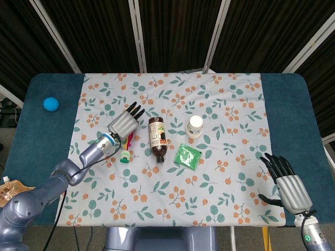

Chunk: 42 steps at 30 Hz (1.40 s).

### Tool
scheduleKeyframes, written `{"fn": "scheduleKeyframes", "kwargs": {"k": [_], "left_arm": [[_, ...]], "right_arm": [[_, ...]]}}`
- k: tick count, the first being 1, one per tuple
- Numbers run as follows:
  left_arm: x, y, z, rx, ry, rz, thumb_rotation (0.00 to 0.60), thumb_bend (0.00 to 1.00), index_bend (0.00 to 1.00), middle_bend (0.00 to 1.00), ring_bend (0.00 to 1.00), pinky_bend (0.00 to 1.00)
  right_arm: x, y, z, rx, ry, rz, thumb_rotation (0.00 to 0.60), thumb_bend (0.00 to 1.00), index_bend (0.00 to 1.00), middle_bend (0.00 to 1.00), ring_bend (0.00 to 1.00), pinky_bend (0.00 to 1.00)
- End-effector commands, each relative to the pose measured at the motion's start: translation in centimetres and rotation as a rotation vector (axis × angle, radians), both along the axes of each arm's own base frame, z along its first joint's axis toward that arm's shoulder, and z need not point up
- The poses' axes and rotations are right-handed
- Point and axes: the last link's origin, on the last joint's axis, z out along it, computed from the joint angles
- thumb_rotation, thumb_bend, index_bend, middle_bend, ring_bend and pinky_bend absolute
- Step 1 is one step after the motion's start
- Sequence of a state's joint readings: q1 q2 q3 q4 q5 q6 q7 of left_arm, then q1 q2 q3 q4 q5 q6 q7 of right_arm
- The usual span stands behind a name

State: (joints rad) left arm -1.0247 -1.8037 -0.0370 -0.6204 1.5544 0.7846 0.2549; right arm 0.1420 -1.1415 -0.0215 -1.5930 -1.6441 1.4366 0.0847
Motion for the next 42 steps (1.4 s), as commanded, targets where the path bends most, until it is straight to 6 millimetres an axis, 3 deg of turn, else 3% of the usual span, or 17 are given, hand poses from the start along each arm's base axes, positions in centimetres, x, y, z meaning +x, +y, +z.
{"fn": "scheduleKeyframes", "kwargs": {"k": [1,13,28,42], "left_arm": [[0.2,0.0,0.5,0.006,-0.003,-0.019,0.600,0.57,0.61,0.06,0.00,0.00],[1.5,-2.0,5.3,0.020,-0.059,-0.137,0.600,0.58,0.61,0.06,0.00,0.00],[3.2,-7.8,10.7,0.029,-0.154,-0.243,0.600,0.58,0.62,0.08,0.00,0.00],[2.9,-9.9,12.0,0.021,-0.194,-0.251,0.600,0.58,0.63,0.09,0.00,0.00]], "right_arm": [[0.0,0.0,0.0,0.000,0.000,0.001,0.600,0.04,0.00,0.00,0.00,0.00],[0.1,0.0,-0.1,-0.001,0.005,0.014,0.600,0.04,0.00,0.00,0.00,0.00],[0.3,0.2,-0.2,-0.016,0.025,0.050,0.600,0.04,0.00,0.00,0.00,0.00],[0.3,0.2,-0.2,-0.020,0.035,0.058,0.600,0.04,0.00,0.00,0.00,0.00]]}}
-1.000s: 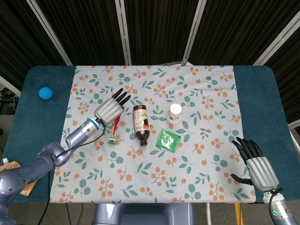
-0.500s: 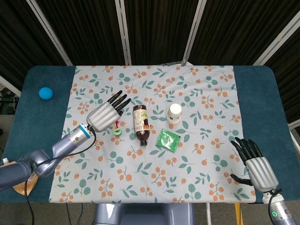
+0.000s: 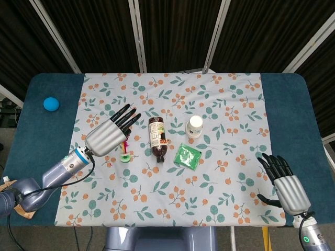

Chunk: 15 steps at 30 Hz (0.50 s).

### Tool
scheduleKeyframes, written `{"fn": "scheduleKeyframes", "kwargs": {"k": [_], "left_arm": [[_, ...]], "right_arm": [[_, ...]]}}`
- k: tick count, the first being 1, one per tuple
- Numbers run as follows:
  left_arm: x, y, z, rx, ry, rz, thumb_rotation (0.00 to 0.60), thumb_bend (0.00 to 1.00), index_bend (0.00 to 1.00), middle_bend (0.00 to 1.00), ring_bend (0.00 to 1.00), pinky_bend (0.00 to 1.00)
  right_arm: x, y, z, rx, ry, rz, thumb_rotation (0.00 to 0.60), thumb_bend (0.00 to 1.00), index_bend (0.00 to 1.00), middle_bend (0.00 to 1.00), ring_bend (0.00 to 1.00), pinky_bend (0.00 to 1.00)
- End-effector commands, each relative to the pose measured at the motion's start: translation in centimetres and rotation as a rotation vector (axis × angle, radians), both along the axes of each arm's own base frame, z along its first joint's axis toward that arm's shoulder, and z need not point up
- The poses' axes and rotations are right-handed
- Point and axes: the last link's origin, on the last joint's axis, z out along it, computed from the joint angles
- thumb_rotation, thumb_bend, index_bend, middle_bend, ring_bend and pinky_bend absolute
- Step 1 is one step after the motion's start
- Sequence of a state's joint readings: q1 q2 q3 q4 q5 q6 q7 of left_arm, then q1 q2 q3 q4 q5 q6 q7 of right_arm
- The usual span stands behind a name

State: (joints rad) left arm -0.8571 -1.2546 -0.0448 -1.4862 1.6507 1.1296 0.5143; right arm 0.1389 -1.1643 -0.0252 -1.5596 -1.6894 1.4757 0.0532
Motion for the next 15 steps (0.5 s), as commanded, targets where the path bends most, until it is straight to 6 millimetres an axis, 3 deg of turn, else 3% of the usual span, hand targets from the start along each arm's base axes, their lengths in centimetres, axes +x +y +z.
{"fn": "scheduleKeyframes", "kwargs": {"k": [1,15], "left_arm": [[-0.2,-0.2,-0.2,-0.009,0.002,0.001,0.600,0.58,0.63,0.09,0.00,0.00],[-0.7,-2.1,-1.9,-0.075,0.013,-0.036,0.600,0.58,0.63,0.09,0.00,0.00]], "right_arm": [[0.0,0.0,0.0,0.000,0.001,-0.001,0.600,0.04,0.00,0.00,0.00,0.00],[0.0,0.0,0.0,0.001,0.002,0.003,0.600,0.04,0.00,0.00,0.00,0.00]]}}
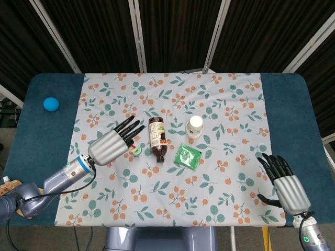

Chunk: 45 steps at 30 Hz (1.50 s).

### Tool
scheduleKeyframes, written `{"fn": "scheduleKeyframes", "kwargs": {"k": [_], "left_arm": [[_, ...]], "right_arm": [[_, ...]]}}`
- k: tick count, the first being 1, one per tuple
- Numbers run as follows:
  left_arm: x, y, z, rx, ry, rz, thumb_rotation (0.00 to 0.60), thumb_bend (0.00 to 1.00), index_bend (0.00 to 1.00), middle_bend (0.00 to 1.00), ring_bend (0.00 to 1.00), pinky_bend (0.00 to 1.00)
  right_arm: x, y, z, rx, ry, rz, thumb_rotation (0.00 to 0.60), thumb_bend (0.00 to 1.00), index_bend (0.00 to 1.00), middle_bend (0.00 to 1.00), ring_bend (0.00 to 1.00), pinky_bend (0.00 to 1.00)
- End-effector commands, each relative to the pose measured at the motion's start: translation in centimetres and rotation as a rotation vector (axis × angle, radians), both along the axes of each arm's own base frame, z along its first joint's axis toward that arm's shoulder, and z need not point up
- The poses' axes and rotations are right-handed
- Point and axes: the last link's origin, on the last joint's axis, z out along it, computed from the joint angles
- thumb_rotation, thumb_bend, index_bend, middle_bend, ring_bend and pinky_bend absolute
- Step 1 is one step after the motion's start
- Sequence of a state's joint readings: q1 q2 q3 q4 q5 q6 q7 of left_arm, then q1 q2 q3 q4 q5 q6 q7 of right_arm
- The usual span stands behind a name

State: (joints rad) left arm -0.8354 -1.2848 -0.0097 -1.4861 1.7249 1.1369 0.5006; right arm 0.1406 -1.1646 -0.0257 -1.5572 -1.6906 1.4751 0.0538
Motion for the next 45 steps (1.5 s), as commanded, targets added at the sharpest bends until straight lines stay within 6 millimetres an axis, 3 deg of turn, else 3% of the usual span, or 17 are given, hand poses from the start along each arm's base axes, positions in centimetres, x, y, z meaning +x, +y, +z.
{"fn": "scheduleKeyframes", "kwargs": {"k": [1,12,45], "left_arm": [[-0.1,-0.3,-0.3,-0.012,0.002,-0.003,0.600,0.58,0.63,0.09,0.00,0.00],[-0.8,-1.1,-1.4,-0.035,0.005,0.003,0.600,0.58,0.63,0.09,0.00,0.00],[-2.3,-3.4,-1.2,-0.096,-0.011,-0.003,0.600,0.54,0.61,0.09,0.00,0.00]], "right_arm": [[0.0,0.0,0.0,0.000,0.000,0.001,0.600,0.04,0.00,0.00,0.00,0.00],[0.0,0.0,0.0,0.000,0.002,0.002,0.600,0.04,0.00,0.00,0.00,0.00],[0.0,0.0,-0.1,-0.002,0.003,0.001,0.600,0.04,0.00,0.00,0.00,0.00]]}}
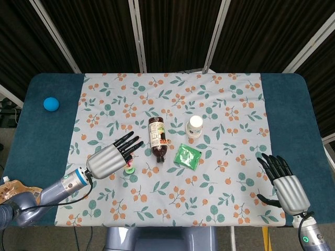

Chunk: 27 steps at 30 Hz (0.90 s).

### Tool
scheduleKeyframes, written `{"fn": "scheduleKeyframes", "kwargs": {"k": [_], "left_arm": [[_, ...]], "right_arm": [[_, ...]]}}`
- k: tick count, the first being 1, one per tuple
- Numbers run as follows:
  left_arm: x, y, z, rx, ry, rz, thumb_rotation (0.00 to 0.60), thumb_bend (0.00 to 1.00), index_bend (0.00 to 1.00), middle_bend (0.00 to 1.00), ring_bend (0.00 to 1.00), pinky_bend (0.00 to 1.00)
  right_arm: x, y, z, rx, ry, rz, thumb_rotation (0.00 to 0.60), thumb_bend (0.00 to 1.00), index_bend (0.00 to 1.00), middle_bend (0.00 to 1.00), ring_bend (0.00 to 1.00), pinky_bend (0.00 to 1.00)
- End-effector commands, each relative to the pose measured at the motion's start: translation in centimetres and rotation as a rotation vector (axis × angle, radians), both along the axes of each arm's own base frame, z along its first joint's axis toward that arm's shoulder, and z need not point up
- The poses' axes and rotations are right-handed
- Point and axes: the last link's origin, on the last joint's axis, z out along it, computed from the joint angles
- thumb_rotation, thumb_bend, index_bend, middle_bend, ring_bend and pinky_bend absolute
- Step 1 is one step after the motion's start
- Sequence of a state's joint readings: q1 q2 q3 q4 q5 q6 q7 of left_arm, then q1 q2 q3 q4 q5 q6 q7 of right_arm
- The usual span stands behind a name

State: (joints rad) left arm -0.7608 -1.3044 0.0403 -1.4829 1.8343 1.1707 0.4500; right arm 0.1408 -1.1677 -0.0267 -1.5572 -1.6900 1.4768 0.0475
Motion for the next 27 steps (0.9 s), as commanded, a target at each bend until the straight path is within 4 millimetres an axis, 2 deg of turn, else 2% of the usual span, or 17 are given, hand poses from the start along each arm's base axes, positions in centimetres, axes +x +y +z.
{"fn": "scheduleKeyframes", "kwargs": {"k": [1,5,10,13,18,21,27], "left_arm": [[-0.1,-0.3,0.1,-0.009,-0.005,0.000,0.600,0.52,0.61,0.09,0.00,0.00],[-0.4,-1.1,0.4,-0.028,-0.016,0.004,0.600,0.44,0.58,0.09,0.00,0.00],[-0.9,-1.6,0.6,-0.033,-0.010,0.004,0.600,0.35,0.45,0.08,0.00,0.00],[-0.9,-1.7,0.7,-0.037,-0.015,0.012,0.600,0.31,0.34,0.07,0.00,0.00],[-0.6,-2.2,1.0,-0.044,-0.057,0.027,0.600,0.28,0.22,0.05,0.00,0.00],[-0.3,-2.6,1.4,-0.039,-0.102,0.038,0.600,0.27,0.20,0.03,0.00,0.00],[-0.1,-4.5,3.7,-0.002,-0.293,0.134,0.600,0.24,0.18,0.00,0.00,0.00]], "right_arm": [[0.0,0.0,0.0,0.000,0.000,0.001,0.600,0.04,0.00,0.00,0.00,0.00],[0.0,0.0,0.0,0.001,0.001,0.003,0.600,0.04,0.00,0.00,0.00,0.00],[0.0,0.0,0.0,0.001,0.002,0.004,0.600,0.04,0.00,0.00,0.00,0.00],[0.0,0.0,0.0,0.000,0.002,0.005,0.600,0.04,0.00,0.00,0.00,0.00],[0.0,0.0,0.0,-0.002,0.003,0.005,0.600,0.04,0.00,0.00,0.00,0.00],[0.0,0.0,0.0,-0.002,0.003,0.005,0.600,0.04,0.00,0.00,0.00,0.00],[0.0,0.0,0.0,-0.004,0.004,0.005,0.600,0.04,0.00,0.00,0.00,0.00]]}}
